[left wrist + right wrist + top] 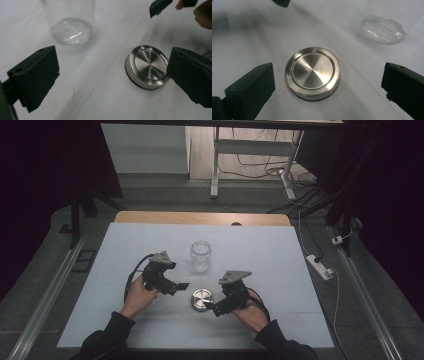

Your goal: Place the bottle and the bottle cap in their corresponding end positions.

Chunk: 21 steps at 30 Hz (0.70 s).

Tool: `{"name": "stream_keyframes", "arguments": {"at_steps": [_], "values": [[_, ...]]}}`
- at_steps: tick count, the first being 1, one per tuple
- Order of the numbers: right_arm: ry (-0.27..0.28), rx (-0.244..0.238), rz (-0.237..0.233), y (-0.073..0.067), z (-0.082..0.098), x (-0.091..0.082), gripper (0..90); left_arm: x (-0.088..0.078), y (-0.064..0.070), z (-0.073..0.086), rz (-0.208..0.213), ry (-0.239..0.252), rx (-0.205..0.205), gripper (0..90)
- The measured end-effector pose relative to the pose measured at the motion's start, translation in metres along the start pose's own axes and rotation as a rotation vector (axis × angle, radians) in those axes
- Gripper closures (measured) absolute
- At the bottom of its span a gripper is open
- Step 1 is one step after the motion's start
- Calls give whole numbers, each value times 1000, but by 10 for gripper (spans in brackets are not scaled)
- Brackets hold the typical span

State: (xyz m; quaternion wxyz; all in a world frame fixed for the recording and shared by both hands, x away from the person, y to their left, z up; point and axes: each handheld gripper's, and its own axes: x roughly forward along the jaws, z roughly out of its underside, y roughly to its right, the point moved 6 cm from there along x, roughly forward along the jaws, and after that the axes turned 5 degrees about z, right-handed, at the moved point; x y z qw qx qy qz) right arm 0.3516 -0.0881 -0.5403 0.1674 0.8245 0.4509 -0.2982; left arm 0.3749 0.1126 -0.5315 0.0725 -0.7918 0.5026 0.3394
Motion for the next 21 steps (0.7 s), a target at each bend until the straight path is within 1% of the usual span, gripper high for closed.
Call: {"name": "stream_keyframes", "arguments": {"at_steps": [2, 3, 5, 10, 14, 15, 21], "values": [[-1, 0, -1, 1, 1, -2, 0, -2, 4, 3, -13, -1, -1, 0], [0, 2, 0, 1, 1, -2, 0, -3, 5, 5, -13, -2, 1, 0], [-3, 4, 2, 2, 2, -4, 0, -5, 8, 7, -10, 4, -6, 0], [1, 6, 15, 5, 4, -9, 0, -10, 14, 16, -21, -6, -12, 0], [-1, 14, 27, 8, 6, -14, 0, -14, 19, 24, -19, -11, -26, 0], [0, 14, 28, 9, 7, -15, 0, -15, 19, 26, -20, -14, -23, 0], [-3, 17, 38, 12, 12, -22, 0, -23, 25, 37, -38, -26, -37, 0]]}}
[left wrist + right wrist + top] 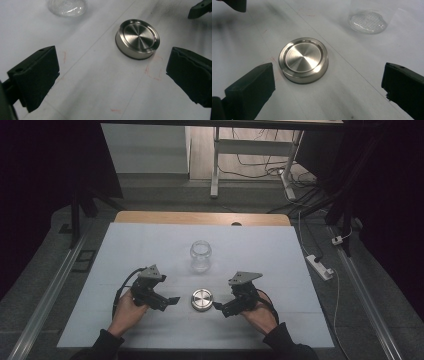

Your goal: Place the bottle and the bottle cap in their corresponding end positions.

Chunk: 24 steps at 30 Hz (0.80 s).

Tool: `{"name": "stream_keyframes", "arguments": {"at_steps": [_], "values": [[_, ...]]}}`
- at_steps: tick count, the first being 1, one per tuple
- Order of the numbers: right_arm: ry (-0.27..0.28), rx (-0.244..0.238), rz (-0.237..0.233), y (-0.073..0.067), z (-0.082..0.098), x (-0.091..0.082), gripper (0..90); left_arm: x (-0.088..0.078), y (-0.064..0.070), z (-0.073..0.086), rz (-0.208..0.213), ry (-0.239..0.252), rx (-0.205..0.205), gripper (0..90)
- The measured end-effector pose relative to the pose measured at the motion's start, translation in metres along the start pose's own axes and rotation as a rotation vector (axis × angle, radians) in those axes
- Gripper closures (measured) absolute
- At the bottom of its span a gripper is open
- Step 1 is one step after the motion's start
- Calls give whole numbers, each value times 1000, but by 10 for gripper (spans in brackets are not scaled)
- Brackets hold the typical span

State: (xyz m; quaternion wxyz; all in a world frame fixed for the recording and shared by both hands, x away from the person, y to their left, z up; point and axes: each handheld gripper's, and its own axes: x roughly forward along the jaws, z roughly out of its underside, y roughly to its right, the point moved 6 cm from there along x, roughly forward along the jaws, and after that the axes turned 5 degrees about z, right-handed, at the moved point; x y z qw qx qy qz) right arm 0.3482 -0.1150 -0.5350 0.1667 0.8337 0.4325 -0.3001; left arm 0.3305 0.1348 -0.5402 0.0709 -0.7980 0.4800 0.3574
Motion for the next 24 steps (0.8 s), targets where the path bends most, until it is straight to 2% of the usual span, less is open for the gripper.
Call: {"name": "stream_keyframes", "arguments": {"at_steps": [13, 24], "values": [[4, 18, 34, 7, 10, -20, 0, -23, 9, 18, -43, 23, -15, 0], [-9, 29, 80, 14, 26, -39, 0, -47, 14, 42, -81, 41, -57, 0]]}}
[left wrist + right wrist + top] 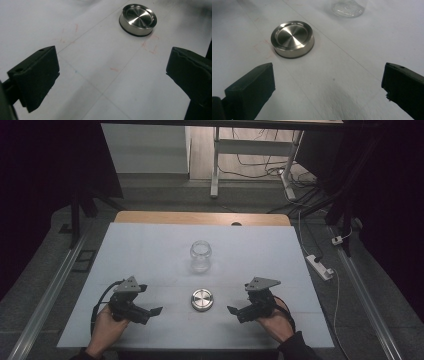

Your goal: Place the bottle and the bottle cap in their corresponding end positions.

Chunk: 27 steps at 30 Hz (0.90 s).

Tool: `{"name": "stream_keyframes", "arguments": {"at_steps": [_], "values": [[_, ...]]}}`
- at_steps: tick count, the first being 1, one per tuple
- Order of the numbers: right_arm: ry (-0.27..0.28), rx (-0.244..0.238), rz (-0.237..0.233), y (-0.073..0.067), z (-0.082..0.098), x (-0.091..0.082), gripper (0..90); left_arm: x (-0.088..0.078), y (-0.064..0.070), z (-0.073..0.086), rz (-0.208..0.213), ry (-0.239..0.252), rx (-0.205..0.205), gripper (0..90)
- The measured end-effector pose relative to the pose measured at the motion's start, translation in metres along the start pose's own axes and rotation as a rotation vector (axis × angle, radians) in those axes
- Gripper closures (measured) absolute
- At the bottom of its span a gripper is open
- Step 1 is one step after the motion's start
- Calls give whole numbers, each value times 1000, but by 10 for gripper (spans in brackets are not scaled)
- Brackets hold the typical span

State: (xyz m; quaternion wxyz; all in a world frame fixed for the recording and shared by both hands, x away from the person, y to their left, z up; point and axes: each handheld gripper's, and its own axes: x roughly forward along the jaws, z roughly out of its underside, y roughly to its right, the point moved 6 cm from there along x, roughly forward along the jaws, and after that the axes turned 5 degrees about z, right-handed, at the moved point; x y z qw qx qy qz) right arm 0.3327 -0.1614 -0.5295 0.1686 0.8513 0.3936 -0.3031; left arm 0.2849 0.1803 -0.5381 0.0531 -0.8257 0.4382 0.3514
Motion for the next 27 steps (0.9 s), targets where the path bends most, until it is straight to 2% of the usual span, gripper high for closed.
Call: {"name": "stream_keyframes", "arguments": {"at_steps": [9, 27], "values": [[-11, 33, 58, 15, 19, -20, 0, -24, -2, 23, -39, 27, -55, 0], [-21, 129, 152, 34, 57, -59, 0, -53, -3, 64, -106, 32, -135, 0]]}}
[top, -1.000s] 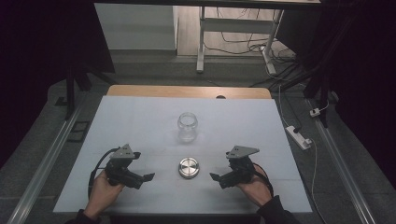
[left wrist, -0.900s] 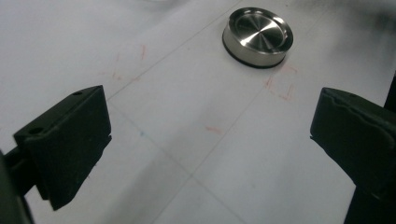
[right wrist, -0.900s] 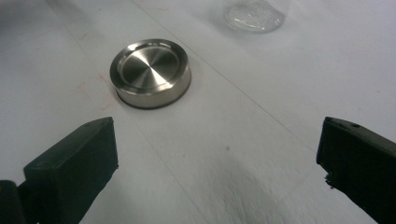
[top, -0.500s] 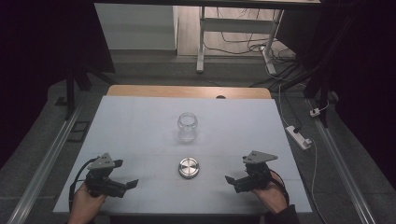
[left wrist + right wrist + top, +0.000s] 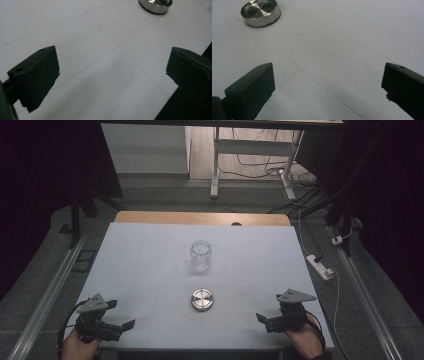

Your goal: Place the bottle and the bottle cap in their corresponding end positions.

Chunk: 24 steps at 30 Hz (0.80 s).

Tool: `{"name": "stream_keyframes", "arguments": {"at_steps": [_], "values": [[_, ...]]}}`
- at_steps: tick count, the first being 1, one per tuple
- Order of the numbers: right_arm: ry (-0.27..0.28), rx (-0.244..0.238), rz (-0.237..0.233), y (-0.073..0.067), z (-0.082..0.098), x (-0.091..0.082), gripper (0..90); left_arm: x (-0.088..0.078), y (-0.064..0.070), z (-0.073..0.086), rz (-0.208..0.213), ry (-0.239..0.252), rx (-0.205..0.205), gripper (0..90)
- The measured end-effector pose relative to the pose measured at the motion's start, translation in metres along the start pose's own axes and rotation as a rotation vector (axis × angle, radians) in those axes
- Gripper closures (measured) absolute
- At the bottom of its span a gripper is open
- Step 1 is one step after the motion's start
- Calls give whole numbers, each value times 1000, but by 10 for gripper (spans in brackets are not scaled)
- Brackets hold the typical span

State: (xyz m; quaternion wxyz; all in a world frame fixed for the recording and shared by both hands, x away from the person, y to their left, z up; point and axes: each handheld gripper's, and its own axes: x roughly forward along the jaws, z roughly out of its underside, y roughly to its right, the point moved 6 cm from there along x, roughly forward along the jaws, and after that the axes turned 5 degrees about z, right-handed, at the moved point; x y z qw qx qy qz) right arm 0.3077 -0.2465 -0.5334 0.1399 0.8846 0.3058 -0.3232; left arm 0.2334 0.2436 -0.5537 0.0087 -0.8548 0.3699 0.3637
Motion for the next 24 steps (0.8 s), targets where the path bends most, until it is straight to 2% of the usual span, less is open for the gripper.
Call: {"name": "stream_keyframes", "arguments": {"at_steps": [14, 16, 24], "values": [[-26, 67, 26, 10, 21, -16, 0, -13, -5, 27, -47, -31, -61, 0], [-36, 71, 31, 10, 22, -18, 0, -15, -5, 28, -50, -24, -65, 0], [-55, 81, 35, 11, 26, -20, 0, -15, -6, 31, -73, -48, -81, 0]]}}
